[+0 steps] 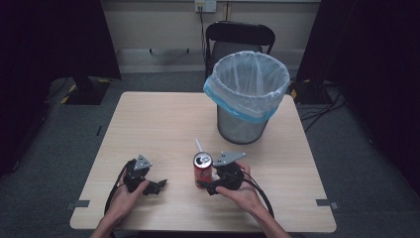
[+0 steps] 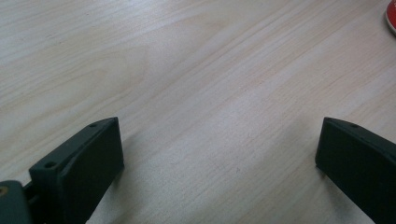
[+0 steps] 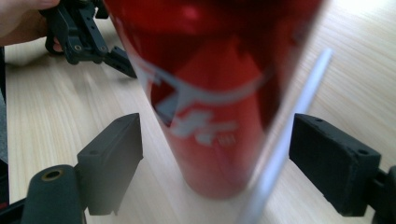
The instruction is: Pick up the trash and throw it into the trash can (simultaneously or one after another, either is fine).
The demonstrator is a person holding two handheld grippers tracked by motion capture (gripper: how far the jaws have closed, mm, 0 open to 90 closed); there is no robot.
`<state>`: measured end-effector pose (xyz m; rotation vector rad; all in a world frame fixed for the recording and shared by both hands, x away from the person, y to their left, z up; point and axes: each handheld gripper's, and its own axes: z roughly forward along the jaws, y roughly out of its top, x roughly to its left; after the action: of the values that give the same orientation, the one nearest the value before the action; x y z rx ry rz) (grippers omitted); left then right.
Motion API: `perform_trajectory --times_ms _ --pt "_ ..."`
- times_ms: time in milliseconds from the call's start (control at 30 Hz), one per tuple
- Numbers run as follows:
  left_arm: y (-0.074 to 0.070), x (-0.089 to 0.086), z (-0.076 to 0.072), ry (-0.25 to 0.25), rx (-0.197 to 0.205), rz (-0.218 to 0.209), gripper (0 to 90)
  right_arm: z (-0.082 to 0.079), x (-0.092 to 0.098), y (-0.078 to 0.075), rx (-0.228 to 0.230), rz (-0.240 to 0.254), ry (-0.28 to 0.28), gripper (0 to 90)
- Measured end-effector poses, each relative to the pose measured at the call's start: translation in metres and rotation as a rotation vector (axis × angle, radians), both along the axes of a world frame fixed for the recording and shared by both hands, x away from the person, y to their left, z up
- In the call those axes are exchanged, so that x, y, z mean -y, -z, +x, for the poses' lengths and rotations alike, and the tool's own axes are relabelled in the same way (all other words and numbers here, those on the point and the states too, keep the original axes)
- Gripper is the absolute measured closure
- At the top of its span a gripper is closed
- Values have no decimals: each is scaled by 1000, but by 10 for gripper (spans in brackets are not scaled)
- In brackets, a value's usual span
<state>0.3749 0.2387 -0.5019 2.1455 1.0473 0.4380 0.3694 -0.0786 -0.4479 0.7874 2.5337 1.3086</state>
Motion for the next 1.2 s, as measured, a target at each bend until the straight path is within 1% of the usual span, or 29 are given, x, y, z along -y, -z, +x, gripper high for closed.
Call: perform_trajectory --times_ms 33,133,233,333,367,533,600,667,733,767,1000,1133,1167,1200 --pt "0 0 0 0 0 0 3 2 -4 1 -3 -3 -8 170" --pt "0 0 0 0 0 0 3 4 -7 3 -8 -12 -18 172" --pt "0 0 0 0 0 -1 3 8 -11 9 -20 -40 -28 184" --pt "0 0 0 0 0 1 3 9 -13 11 -21 -42 -30 195" --pt "0 0 0 0 0 0 3 10 -14 13 -18 -42 -39 212" --pt "0 0 0 0 0 0 3 9 -15 17 -7 -56 -38 242" --pt "0 0 0 0 0 1 3 10 -15 21 -10 -68 -26 245" --pt "0 0 0 0 0 0 3 10 -15 23 -6 -70 -30 265" --pt "0 0 0 -1 0 0 3 10 -16 23 -4 -71 -29 266" --pt "0 0 0 0 0 1 3 10 -15 23 0 -72 -25 324" --pt "0 0 0 -1 0 1 3 10 -16 23 10 -77 -26 339" --pt "0 0 0 0 0 1 3 10 -14 21 6 -67 -23 340" --pt "0 0 0 -1 0 1 3 10 -13 19 0 -50 -22 341" --pt "0 0 0 -1 0 1 3 10 -13 19 0 -50 -22 341"
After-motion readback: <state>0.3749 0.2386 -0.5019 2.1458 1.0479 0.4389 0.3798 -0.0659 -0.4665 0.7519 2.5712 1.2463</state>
